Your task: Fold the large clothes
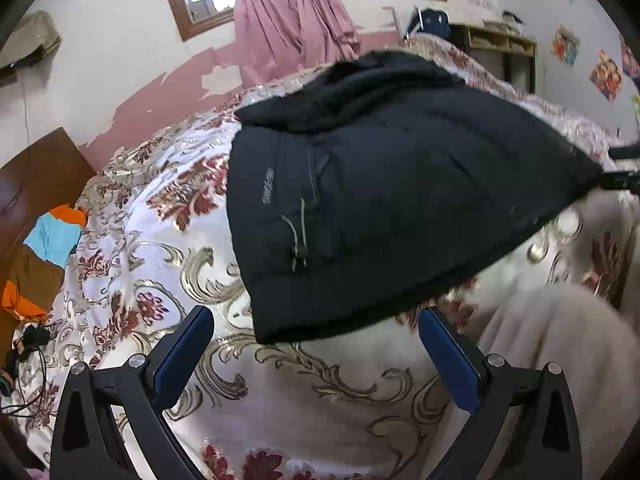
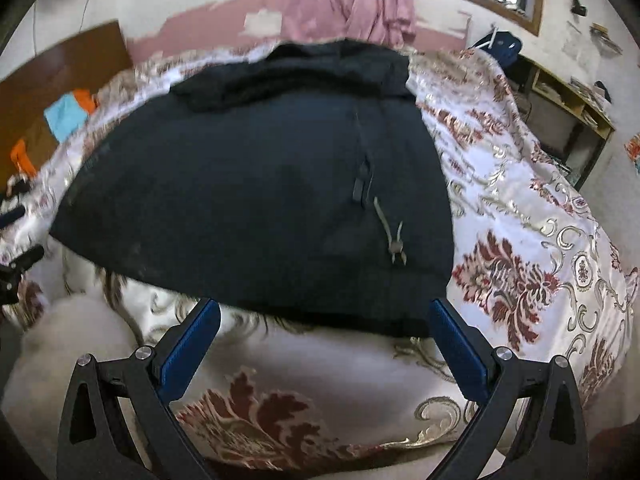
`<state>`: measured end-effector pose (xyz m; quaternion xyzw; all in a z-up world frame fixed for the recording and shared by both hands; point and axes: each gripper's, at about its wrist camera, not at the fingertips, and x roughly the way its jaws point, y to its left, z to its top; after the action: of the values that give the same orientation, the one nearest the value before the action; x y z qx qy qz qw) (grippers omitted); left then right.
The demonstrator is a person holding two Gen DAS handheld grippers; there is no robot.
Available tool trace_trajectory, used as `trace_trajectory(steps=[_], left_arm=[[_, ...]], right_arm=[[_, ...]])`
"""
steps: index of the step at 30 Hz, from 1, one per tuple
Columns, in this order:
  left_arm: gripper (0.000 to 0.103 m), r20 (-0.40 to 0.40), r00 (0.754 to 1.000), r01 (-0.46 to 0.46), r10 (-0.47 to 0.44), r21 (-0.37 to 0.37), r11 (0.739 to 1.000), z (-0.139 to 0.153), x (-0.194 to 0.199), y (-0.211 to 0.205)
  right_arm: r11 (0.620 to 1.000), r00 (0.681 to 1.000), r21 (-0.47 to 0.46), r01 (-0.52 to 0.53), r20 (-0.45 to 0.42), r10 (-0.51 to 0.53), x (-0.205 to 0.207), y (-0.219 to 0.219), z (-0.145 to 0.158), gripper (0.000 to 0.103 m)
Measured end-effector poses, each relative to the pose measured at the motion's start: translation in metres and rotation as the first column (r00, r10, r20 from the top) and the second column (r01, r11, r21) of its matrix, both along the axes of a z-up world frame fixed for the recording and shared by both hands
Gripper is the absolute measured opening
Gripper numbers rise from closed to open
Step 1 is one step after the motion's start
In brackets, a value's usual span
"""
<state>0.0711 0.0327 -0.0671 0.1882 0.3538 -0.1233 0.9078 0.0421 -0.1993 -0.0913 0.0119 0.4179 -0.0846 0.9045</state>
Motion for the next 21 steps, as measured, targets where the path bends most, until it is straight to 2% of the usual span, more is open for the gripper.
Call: trace_trajectory(steps=[3,7,15,21], left_arm=[[0.103,-0.008,1.0,0.002,-0.002,0.032,1.0,-0.012,0.003,-0.005],[0.103,0.04,0.999,0.006,-0.008,0.041,0.999,-0.016,0.001,-0.01],[0.103,0.084,0.995,0.035,-0.047,0.142,0.989,-0.03,-0.001,-0.025],[0.103,0.098,0.994,0.033,-0.05,0.16,0.987,-0.037,0.002,-0.032]], right_arm=[[0.998,0.999,-0.066,-0.021,-0.035,0.019,0.004,0.006,-0.007,0.101],[0.989,0.998,-0.144,-0.036,-0.057,0.028,0.006,0.014,-0.014,0.101],[0.981,0.998,-0.186,-0.047,-0.059,0.037,0.007,0.025,-0.021,0.101],[0.98,0.999,-0.197,-0.013,-0.041,0.005,0.005,0.023,-0.027,0.101]])
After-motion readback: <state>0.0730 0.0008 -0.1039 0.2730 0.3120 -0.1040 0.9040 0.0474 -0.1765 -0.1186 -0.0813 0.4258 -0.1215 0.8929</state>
